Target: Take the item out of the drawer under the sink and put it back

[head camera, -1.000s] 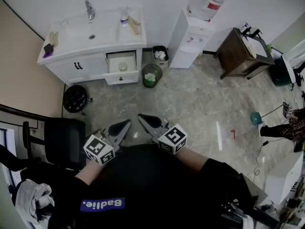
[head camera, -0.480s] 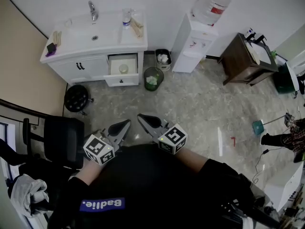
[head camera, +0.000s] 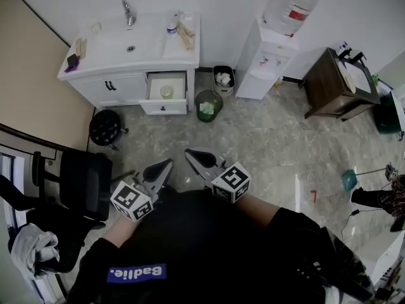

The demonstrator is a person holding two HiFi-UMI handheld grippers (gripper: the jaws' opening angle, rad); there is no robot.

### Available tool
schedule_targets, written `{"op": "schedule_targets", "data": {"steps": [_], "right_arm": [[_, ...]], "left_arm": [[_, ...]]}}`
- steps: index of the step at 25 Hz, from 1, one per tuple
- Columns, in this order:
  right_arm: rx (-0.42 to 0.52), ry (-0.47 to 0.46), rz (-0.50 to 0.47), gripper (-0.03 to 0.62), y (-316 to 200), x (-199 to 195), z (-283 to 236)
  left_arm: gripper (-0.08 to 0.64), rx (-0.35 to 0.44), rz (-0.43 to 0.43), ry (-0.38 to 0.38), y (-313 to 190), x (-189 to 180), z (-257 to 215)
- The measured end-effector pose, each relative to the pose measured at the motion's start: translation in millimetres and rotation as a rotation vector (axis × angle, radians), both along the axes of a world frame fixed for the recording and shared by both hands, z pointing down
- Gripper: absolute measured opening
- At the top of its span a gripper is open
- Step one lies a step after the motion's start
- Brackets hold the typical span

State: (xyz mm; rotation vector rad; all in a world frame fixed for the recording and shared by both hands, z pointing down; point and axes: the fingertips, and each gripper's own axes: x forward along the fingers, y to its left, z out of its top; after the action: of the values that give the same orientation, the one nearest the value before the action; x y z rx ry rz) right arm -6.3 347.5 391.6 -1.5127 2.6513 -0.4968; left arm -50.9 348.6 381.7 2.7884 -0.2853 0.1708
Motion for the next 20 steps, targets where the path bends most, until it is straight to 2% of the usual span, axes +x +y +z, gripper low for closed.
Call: {"op": "schedule_targets", "data": {"steps": [5, 9, 15, 20], "right_arm": [[-0.028, 0.009, 0.000, 0.002, -39.3, 8.1, 11.7], [-0.055, 0.034, 0.014, 0.002, -94.0, 7.9, 20.4], [-0.103, 0.034, 0.115, 0.002, -201.4, 16.4, 27.8], [-0.133, 0.004, 0.201, 0.002, -274.1, 21.8, 38.8]], "left_arm": [[-0.009, -0.002, 0.003, 0.003, -42.0, 9.8, 6.5], [-0.009, -0.020, 0.011, 0.022, -106.4, 10.5, 11.6], [-0.009, -0.030, 0.095, 0.064, -218.5, 15.9, 13.5], [-0.009, -0.044, 0.159, 0.069, -290.6, 19.7, 25.8]]}}
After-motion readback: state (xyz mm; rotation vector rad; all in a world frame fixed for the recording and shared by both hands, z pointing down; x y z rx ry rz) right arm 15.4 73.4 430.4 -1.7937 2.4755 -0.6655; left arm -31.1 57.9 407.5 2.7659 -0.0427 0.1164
